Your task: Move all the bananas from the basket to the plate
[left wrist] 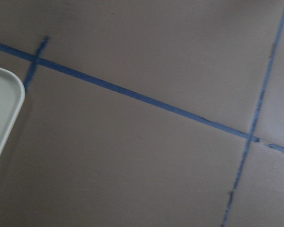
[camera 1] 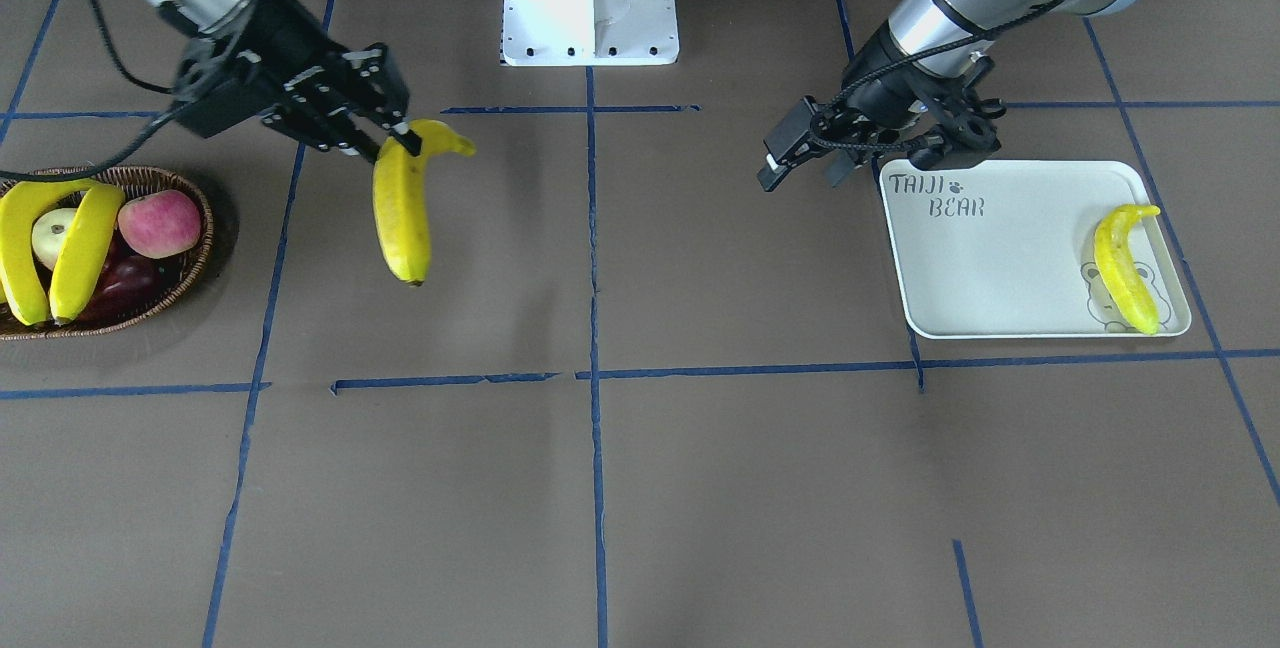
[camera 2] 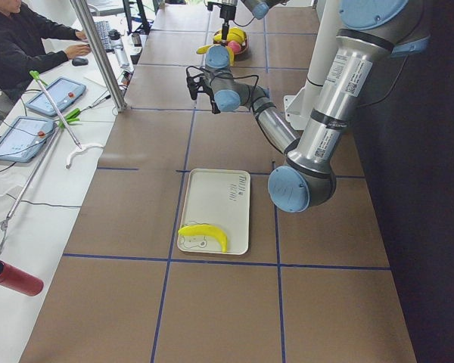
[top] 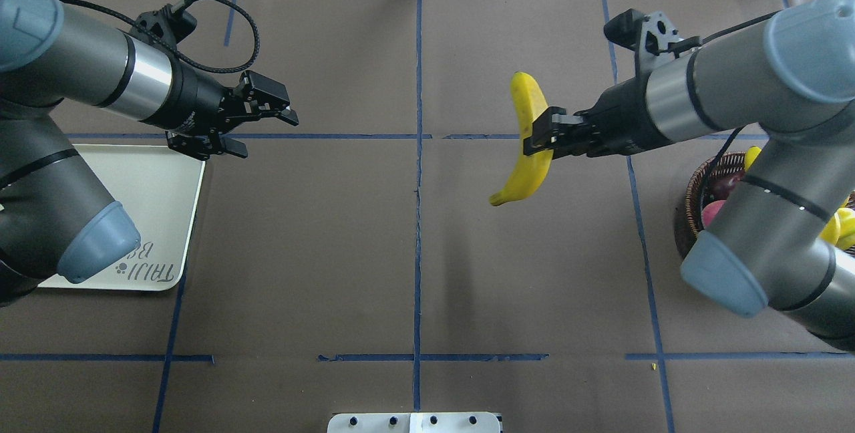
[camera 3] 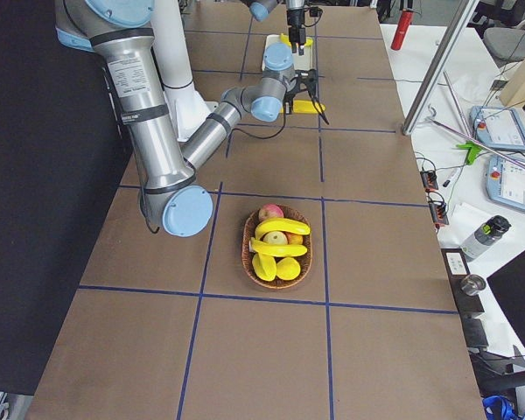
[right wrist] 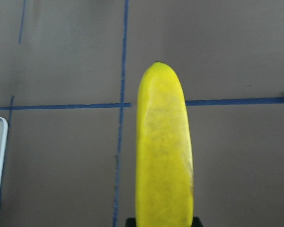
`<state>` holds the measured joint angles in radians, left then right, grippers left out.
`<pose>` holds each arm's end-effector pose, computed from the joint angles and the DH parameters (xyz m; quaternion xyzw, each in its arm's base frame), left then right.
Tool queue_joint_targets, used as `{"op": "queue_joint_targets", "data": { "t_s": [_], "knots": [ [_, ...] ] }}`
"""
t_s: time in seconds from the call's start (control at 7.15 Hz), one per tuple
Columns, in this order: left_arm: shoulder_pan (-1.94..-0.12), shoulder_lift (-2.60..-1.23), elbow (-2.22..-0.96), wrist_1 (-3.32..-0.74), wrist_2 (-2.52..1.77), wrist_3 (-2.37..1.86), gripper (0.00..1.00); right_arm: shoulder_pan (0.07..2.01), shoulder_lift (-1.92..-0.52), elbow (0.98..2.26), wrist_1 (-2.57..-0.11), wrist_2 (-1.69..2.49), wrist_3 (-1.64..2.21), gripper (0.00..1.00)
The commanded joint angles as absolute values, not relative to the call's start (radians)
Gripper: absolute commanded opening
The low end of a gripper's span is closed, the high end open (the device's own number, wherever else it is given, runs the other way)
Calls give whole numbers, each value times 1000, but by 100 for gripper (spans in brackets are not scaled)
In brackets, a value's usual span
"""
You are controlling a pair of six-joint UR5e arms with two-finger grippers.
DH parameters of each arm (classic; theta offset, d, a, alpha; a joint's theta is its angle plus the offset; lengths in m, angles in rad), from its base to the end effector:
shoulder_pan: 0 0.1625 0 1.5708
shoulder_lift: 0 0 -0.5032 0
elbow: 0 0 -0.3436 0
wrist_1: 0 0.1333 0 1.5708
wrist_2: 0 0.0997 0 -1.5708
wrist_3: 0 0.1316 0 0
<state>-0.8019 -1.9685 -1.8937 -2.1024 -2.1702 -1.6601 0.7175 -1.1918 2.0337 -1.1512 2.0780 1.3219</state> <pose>0.3661 -0.4633 0.3391 -0.0289 0.6082 -0.1776 0.7732 -0.3725 -0.4172 0.3137 0.0858 -0.5997 0.0376 0.7947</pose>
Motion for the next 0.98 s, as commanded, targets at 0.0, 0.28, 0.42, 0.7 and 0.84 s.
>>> {"op": "queue_joint_targets", "data": {
  "t_s": [0.0,0.28,0.42,0.7,0.84],
  "knots": [
    [-759,-2021,-1827,-2354,-2160,-1892,98,579,-1097,2039,-1149,1942,1396,1],
    [-741,-2103,-1798,-2353,-2157,-1913,96,528,-1091,2030,-1068,1907,1397,1],
    [-724,-2143,-1758,-2353,-2157,-1913,96,522,-1088,2032,-1068,1908,1393,1],
    [-718,-2183,-1730,-2353,-2152,-1913,95,509,-1085,2033,-1068,1904,1393,1],
    [-703,-2193,-1730,-2352,-2151,-1913,95,506,-1085,2031,-1068,1902,1393,1]
  ]
}}
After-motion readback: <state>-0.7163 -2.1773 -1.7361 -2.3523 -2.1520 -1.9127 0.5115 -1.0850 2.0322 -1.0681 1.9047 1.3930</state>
